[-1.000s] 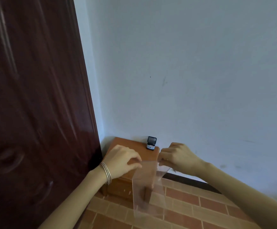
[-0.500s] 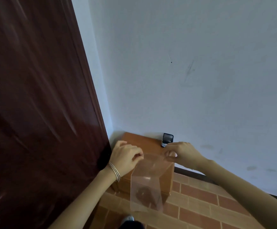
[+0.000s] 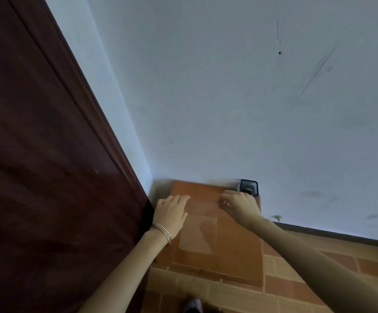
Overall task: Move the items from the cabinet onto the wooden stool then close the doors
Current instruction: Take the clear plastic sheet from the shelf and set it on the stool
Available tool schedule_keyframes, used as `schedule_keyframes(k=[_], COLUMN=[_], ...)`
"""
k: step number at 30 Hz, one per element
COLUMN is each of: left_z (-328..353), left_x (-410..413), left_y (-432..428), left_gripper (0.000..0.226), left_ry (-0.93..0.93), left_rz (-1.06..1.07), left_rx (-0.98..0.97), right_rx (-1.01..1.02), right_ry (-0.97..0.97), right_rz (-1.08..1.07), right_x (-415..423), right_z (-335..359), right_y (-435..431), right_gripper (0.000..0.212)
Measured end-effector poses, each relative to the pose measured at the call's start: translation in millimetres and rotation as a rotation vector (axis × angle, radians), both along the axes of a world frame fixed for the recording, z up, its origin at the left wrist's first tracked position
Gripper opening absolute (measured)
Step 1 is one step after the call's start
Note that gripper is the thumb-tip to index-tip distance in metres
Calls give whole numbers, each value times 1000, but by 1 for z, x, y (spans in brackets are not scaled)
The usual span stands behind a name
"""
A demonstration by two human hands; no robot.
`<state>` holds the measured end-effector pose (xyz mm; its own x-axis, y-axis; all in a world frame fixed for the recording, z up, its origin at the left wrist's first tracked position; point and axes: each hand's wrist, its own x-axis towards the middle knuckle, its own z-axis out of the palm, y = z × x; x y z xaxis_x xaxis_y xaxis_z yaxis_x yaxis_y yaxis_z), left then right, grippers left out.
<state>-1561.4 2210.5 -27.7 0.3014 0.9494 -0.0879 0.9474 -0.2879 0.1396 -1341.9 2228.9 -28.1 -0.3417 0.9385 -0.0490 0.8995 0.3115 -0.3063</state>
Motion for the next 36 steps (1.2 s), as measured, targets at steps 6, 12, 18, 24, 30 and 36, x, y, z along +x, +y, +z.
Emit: schedule_keyframes(k=[6, 12, 18, 24, 30, 36], left_z=[-102, -188, -229, -267, -317, -352], left_x=[-13, -11, -5, -17, -30, -35], left_y=[25, 0, -11, -12, -14, 8], left_gripper=[65, 63, 63, 77, 91, 75], left_ry=[103, 41, 35, 156, 249, 150], left_rz=[102, 64, 15, 35, 37, 42], left_rx=[-163, -380, -410, -430, -455, -292], right_rx=[4, -22, 5, 283, -111, -206], right_ry=[-2, 47, 110, 280, 68, -143], right_rz=[-132, -173, -184, -238, 15, 82], right_x=[-19, -21, -12, -13, -34, -42], right_z=[-81, -159, -200, -215, -305, -354], right_y=[63, 79, 65, 1, -63, -13], right_gripper=[17, 10, 9, 41, 61, 58])
